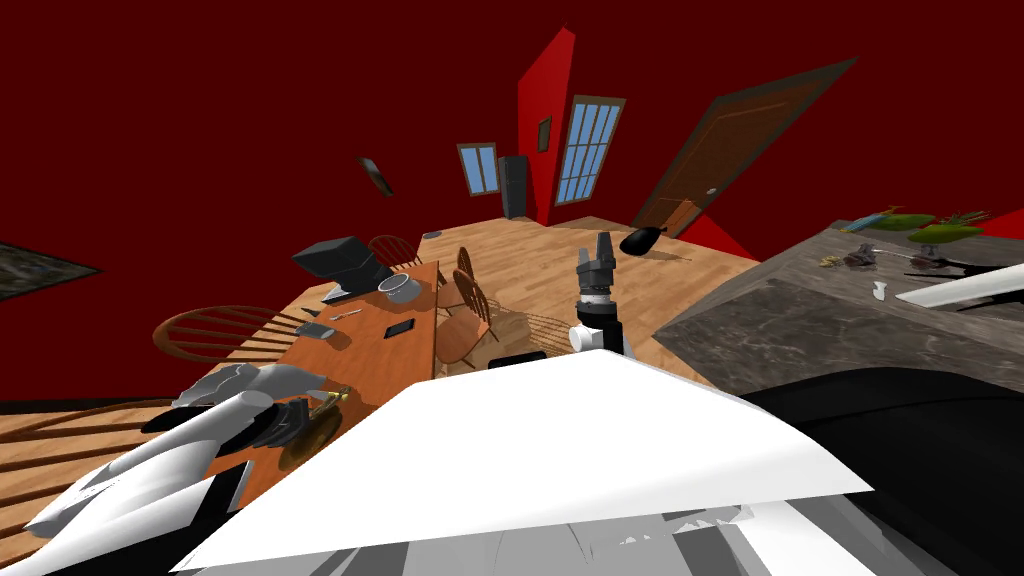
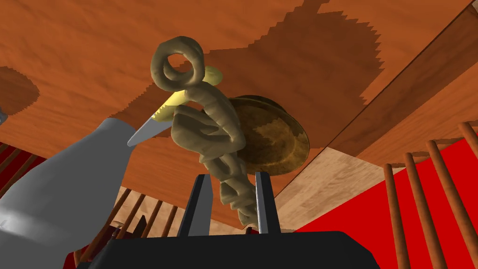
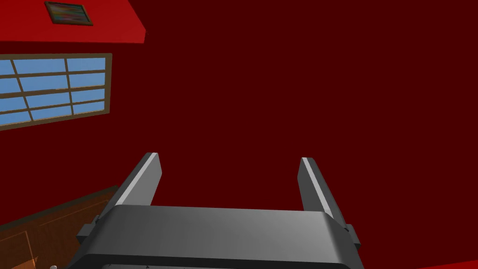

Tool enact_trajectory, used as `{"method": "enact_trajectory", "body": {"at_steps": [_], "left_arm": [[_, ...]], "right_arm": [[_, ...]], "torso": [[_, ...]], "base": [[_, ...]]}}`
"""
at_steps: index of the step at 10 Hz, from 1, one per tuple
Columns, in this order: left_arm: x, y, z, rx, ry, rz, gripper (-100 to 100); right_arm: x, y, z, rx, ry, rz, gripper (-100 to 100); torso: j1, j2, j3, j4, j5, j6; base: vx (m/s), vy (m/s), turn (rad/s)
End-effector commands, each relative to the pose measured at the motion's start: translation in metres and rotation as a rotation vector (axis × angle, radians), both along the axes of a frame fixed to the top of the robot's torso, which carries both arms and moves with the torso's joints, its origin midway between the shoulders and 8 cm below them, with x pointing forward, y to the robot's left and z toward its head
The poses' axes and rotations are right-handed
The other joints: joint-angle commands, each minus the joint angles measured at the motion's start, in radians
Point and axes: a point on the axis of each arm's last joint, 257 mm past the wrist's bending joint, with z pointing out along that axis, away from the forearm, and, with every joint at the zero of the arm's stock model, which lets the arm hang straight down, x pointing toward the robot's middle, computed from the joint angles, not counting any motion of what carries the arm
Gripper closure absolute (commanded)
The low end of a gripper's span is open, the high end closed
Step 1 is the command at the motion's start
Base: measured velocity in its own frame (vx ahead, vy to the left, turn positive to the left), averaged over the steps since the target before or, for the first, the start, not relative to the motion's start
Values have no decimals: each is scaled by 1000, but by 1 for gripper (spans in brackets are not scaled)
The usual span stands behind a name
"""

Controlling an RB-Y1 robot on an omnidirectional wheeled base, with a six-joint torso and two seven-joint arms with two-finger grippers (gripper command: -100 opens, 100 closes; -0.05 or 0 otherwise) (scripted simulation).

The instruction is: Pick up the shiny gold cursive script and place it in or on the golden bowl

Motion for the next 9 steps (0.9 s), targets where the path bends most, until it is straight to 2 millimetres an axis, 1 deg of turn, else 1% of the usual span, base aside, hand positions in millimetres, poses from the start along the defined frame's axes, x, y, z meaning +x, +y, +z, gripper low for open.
{"method": "enact_trajectory", "body": {"at_steps": [1,2,3,5,6,7,8,9], "left_arm": [[-33,-6,-10,-29,61,14,100],[-33,-6,-10,-29,61,14,100],[-49,-9,-15,-42,90,21,100],[-77,-15,-22,-68,142,33,100],[-99,-20,-27,-89,183,43,100],[-107,-22,-29,-97,197,46,100],[-100,-22,-30,-89,182,45,100],[-102,-21,-30,-90,186,45,-100]], "right_arm": [[0,0,0,0,0,0,0],[0,0,0,0,0,0,0],[0,0,0,0,0,0,0],[0,0,0,0,0,0,0],[0,0,0,0,0,0,0],[0,0,0,0,0,0,0],[0,0,0,0,0,0,0],[0,0,0,0,0,0,0]], "torso": [[0,0,0,0,0,0],[6,2,1,0,0,2],[11,3,2,0,1,0],[14,2,1,0,2,1],[13,2,1,0,2,1],[15,2,1,0,3,1],[13,1,0,-1,2,1],[7,-1,-1,-1,1,1]], "base": [[-58,112,-293],[-85,183,-205],[-56,177,-120],[-56,180,-197],[-53,209,-241],[-62,172,-158],[-31,65,-21],[-6,16,4]]}}
